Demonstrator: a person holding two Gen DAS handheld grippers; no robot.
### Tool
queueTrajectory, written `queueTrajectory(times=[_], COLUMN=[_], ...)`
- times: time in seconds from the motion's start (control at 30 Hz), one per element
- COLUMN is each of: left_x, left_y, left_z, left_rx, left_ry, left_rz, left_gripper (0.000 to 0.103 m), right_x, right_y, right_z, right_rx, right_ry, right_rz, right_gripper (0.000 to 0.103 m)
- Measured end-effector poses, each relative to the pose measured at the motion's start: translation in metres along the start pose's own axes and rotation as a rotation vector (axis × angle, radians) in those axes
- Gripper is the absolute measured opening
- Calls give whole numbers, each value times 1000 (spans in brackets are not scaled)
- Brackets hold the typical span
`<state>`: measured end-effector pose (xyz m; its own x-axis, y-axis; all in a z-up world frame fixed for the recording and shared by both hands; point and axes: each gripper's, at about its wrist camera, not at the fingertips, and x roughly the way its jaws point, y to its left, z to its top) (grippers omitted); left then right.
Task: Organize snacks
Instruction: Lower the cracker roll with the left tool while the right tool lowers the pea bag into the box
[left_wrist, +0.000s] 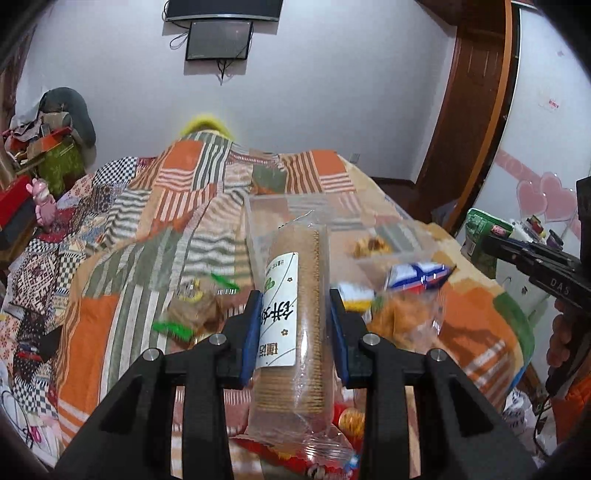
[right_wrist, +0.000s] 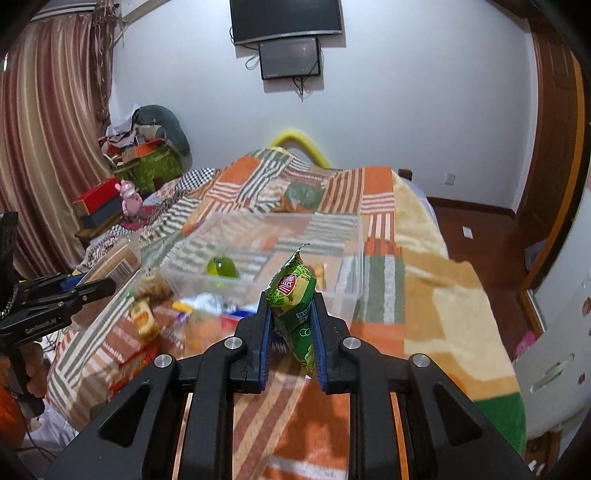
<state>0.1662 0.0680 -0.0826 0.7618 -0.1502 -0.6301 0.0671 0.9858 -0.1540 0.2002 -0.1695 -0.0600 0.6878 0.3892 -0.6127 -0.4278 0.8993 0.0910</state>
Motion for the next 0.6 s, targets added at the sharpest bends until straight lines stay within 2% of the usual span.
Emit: queueTrajectory(times=[0.33, 0.6], left_x=[35, 82], left_y=[-4, -16], left_z=[35, 53], left_rx=[-10, -6], left_ry=[-17, 19], left_rz=[-29, -52], left_gripper=[34, 34], right_x=[32, 58], right_y=[2, -5], right_z=[19, 25], right_rx=[-24, -19], right_ry=[-6, 11], right_rz=[-2, -17], right_gripper=[17, 17])
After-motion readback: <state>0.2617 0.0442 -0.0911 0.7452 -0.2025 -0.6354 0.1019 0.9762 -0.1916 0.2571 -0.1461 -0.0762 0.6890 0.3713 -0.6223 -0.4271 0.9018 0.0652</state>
